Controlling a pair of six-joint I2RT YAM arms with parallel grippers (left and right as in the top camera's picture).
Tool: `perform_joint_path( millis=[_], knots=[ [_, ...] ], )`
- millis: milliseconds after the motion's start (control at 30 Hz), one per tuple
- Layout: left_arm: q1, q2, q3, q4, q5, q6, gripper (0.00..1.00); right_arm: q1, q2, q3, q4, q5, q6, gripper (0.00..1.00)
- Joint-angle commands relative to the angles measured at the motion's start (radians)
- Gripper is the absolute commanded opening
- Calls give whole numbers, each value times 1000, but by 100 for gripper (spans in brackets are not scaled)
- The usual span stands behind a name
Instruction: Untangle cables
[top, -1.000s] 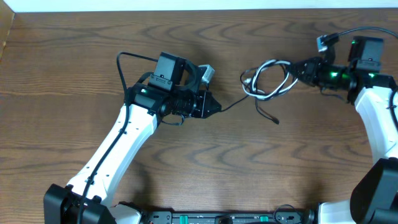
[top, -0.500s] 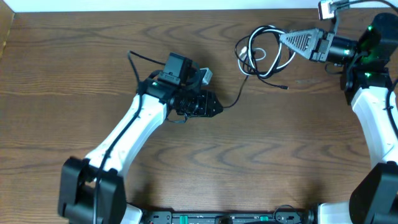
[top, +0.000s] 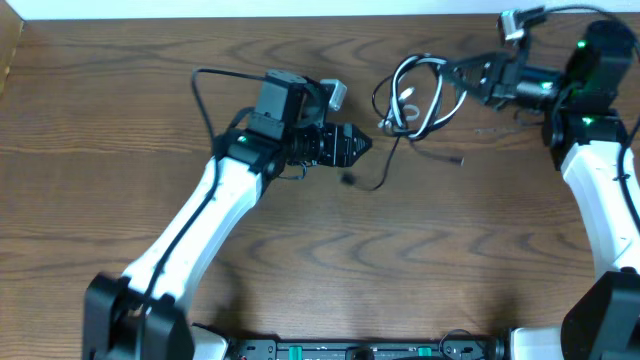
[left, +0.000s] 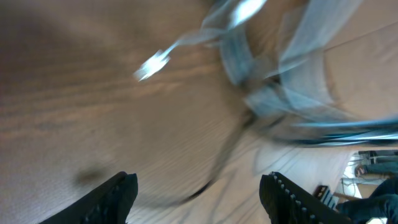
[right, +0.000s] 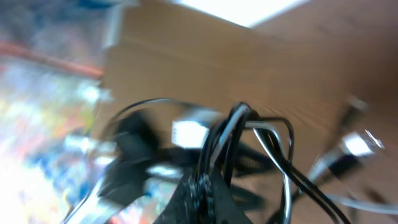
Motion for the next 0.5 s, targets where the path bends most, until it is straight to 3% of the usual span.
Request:
perform_joint_path(
  millis=[0,67,167,333,467],
  knots=[
    [-21,-37,28,-6,-5,2,68,43,-16,3,-216,354,-269,1],
    [-45,-32,27,-13,-6,2,68,71,-16,4,-304,473,-298,1],
    [-79,-22,26,-9,-23,3,70,100,-20,9,-336,504,-298,1],
    [-142,-5,25,-8,-127,14,85,116,-22,62,-471,563,-301,1],
    [-184,11,25,0,-203,15,88,116,-22,139,-639,610,-382,1]
  ],
)
